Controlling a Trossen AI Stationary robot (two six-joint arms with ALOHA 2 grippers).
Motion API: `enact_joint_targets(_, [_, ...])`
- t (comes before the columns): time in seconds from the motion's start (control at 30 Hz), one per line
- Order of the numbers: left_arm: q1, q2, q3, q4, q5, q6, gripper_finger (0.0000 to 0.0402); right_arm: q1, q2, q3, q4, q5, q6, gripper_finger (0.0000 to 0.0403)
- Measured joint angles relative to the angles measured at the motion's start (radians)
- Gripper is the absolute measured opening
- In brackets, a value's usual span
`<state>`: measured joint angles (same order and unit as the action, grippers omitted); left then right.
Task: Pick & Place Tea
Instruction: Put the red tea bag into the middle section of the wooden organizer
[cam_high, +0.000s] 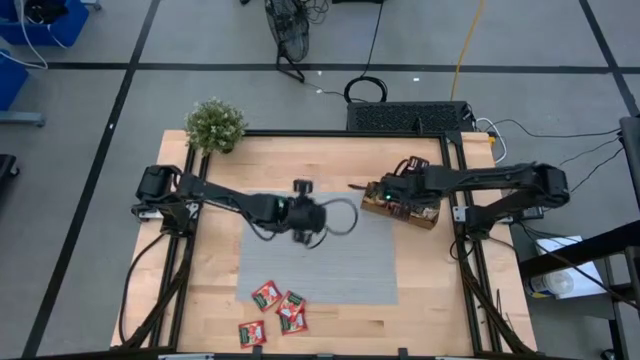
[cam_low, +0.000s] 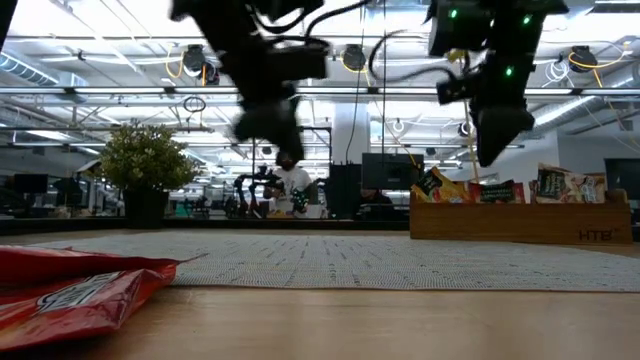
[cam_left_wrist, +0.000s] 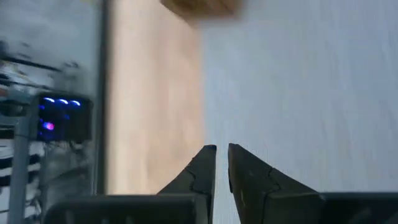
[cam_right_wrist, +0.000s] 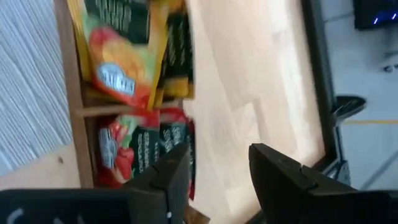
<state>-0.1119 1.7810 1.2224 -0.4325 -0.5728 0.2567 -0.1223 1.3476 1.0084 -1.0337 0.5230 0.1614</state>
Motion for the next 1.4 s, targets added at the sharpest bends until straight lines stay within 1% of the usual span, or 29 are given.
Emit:
enact_joint_targets(0.07, [-0.033,-0.003,0.001,-0.137,0.067,-0.077,0.0051,0.000,-0.047,0.000,0.019,0.000,-0.001,0.0149])
enact_joint_targets(0.13, [-0.067,-0.002,0.000,-0.248,0.196,-0.226,0.0051,0.002,-0.094,0.000,0.054,0.000,-0.018,0.0148])
enact_joint_targets(0.2, [-0.096,0.001,-0.008,-0.273,0.337,-0.372,0.0052,0.002,-0.141,0.000,0.095,0.000,-0.049,0.0147])
enact_joint_targets(0.23, [-0.107,0.007,-0.012,-0.278,0.386,-0.456,0.0052,0.002,-0.162,0.000,0.127,-0.002,-0.067,0.0147])
enact_joint_targets(0.3, [-0.119,0.014,-0.020,-0.348,0.420,-0.672,0.0052,0.002,-0.197,0.000,0.189,-0.002,-0.104,0.0147])
enact_joint_targets(0.37, [-0.119,0.013,-0.020,-0.466,0.453,-0.885,0.0055,0.002,-0.224,0.000,0.254,-0.004,-0.135,0.0149])
enact_joint_targets(0.43, [-0.121,0.011,-0.020,-0.551,0.527,-0.984,0.0067,0.002,-0.241,0.000,0.316,-0.024,-0.165,0.0150])
enact_joint_targets(0.5, [-0.155,0.011,-0.021,-0.542,0.608,-1.017,0.0089,0.002,-0.254,-0.010,0.394,-0.072,-0.184,0.0150])
enact_joint_targets(0.6, [-0.241,0.011,-0.020,-0.413,0.692,-1.038,0.0130,0.006,-0.272,-0.061,0.534,-0.177,-0.217,0.0149])
enact_joint_targets(0.7, [-0.342,0.011,-0.019,-0.309,0.754,-1.079,0.0171,0.011,-0.277,-0.135,0.686,-0.303,-0.248,0.0150])
enact_joint_targets(0.73, [-0.379,0.011,-0.019,-0.277,0.764,-1.117,0.0183,0.014,-0.276,-0.160,0.736,-0.344,-0.253,0.0150])
enact_joint_targets(0.8, [-0.452,0.011,-0.019,-0.220,0.775,-1.237,0.0202,0.023,-0.276,-0.214,0.835,-0.394,-0.257,0.0149])
enact_joint_targets(0.87, [-0.515,0.011,-0.019,-0.170,0.782,-1.388,0.0214,0.037,-0.276,-0.273,0.959,-0.413,-0.257,0.0148])
enact_joint_targets(0.93, [-0.570,0.011,-0.019,-0.137,0.779,-1.520,0.0218,0.047,-0.276,-0.336,1.082,-0.421,-0.265,0.0147])
enact_joint_targets(1.03, [-0.636,0.011,-0.019,-0.112,0.722,-1.680,0.0213,0.062,-0.276,-0.425,1.280,-0.421,-0.290,0.0147])
enact_joint_targets(1.13, [-0.685,0.012,-0.019,-0.119,0.656,-1.750,0.0199,0.073,-0.276,-0.504,1.463,-0.421,-0.307,0.0146])
enact_joint_targets(1.23, [-0.711,0.024,-0.019,-0.109,0.615,-1.804,0.0185,0.082,-0.276,-0.560,1.577,-0.421,-0.308,0.0146])
enact_joint_targets(1.33, [-0.723,0.050,-0.019,-0.025,0.599,-1.829,0.0173,0.085,-0.276,-0.592,1.631,-0.421,-0.308,0.0146])
enact_joint_targets(1.4, [-0.724,0.079,-0.018,0.069,0.582,-1.810,0.0165,0.085,-0.276,-0.603,1.636,-0.421,-0.301,0.0146])
